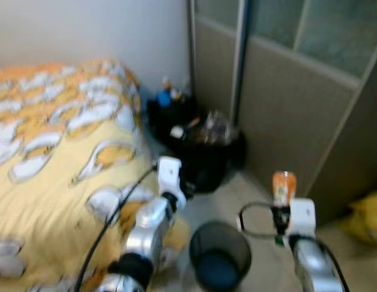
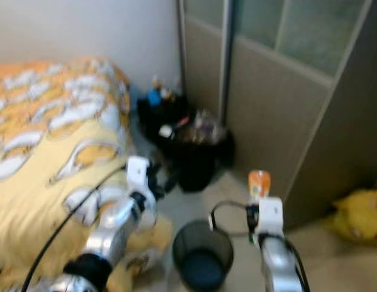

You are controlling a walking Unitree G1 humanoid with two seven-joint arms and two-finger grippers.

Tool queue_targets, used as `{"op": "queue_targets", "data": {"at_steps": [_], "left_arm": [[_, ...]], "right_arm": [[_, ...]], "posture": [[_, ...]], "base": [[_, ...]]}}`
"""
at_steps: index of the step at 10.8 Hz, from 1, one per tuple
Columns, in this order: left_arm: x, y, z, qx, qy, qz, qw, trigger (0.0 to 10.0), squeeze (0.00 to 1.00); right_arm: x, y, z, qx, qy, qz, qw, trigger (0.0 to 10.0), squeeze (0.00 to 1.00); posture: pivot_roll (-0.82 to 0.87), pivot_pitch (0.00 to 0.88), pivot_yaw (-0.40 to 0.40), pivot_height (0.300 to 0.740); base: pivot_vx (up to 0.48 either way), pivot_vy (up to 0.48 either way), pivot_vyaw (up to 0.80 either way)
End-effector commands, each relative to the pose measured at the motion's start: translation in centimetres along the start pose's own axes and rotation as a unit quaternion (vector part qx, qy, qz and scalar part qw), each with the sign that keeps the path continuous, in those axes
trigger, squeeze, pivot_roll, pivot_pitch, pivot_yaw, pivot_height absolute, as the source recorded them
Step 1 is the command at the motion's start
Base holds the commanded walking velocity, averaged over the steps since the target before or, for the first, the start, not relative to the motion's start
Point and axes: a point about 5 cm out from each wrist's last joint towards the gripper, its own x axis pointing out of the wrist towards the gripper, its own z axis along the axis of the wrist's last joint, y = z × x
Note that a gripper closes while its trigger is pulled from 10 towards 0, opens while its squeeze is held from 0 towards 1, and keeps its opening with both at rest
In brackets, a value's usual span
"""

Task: Clean up the room

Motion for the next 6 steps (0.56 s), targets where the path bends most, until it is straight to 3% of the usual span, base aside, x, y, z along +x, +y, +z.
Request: {"op": "queue_targets", "data": {"at_steps": [1,2,5,6], "left_arm": [[-0.6,1.1,0.0,0.003,0.005,0.022,1.000,10.0,0.00],[-0.8,1.2,0.0,0.007,0.004,0.024,1.000,10.0,0.00],[-2.2,2.2,0.4,0.055,0.017,0.011,0.998,10.0,0.00],[-2.9,3.0,0.8,0.066,0.020,0.018,0.997,10.0,0.00]], "right_arm": [[0.7,1.6,0.2,0.020,0.017,0.035,0.999,10.0,0.00],[1.1,2.2,-0.1,0.033,0.042,0.052,0.997,10.0,0.00],[2.3,3.9,-0.4,0.060,0.103,0.063,0.991,10.0,0.00],[2.9,3.7,0.6,0.046,0.096,0.044,0.993,10.0,1.00]], "posture": [[0.04,0.050,0.064,0.740],[0.06,0.076,0.064,0.740],[0.16,0.170,0.083,0.740],[0.20,0.182,0.076,0.740]], "base": [[0.480,0.000,0.00],[0.480,0.000,0.00],[0.000,0.000,0.00],[0.000,0.000,0.00]]}}
